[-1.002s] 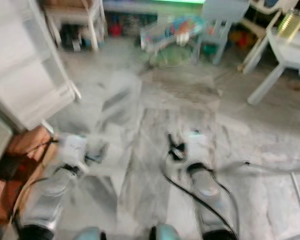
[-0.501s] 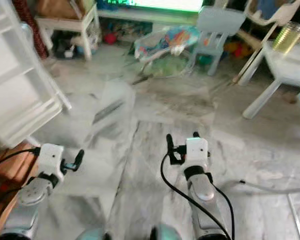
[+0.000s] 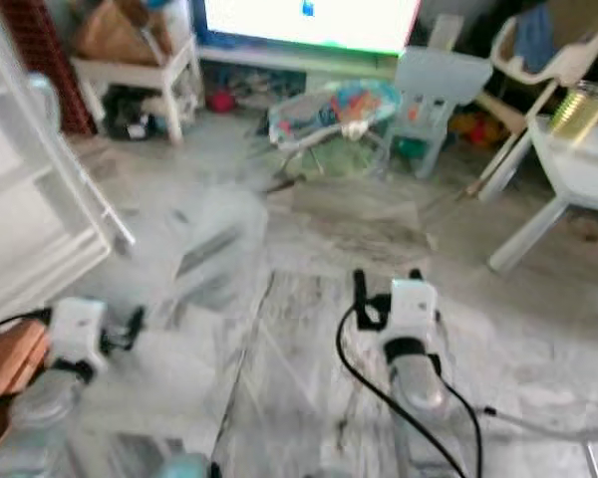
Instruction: Restocking fridge
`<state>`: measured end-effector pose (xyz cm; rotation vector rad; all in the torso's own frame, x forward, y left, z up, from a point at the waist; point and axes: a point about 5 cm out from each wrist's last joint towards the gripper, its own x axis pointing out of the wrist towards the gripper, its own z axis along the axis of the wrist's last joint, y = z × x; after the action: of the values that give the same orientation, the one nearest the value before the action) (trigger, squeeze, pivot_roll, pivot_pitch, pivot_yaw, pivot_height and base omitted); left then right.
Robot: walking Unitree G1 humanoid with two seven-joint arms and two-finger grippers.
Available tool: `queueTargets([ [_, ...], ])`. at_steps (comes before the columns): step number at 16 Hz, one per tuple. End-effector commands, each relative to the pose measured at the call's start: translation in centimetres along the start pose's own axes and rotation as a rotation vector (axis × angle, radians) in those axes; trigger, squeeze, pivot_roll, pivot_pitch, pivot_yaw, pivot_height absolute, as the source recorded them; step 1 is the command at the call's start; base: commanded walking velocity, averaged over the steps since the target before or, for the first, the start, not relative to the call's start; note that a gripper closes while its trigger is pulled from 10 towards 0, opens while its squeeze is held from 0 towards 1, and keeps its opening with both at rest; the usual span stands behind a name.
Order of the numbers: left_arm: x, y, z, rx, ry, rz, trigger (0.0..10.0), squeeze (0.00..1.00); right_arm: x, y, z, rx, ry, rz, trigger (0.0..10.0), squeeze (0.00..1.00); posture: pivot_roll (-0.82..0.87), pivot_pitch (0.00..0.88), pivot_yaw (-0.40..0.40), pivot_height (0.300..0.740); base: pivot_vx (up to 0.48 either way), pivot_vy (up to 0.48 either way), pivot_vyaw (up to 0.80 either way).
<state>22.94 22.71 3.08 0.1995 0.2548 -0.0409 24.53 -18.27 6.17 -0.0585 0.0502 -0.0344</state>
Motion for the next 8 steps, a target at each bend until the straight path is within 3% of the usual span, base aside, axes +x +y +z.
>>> queueTargets([
  [1, -0.2, -0.5, 0.0, 0.006, -0.013, -0.009, 10.0, 0.00, -0.3, -1.4, 0.1, -0.012, 0.002, -0.050, 10.0, 0.00, 0.09, 0.012, -0.040, 0.740, 0.000, 0.000, 0.00],
  [8, -2.0, 1.3, -1.3, 0.031, 0.015, 0.061, 10.0, 0.00, -0.5, -2.2, 0.0, -0.059, 0.008, -0.049, 10.0, 0.00, 0.11, 0.020, -0.046, 0.740, 0.000, 0.000, 0.00],
])
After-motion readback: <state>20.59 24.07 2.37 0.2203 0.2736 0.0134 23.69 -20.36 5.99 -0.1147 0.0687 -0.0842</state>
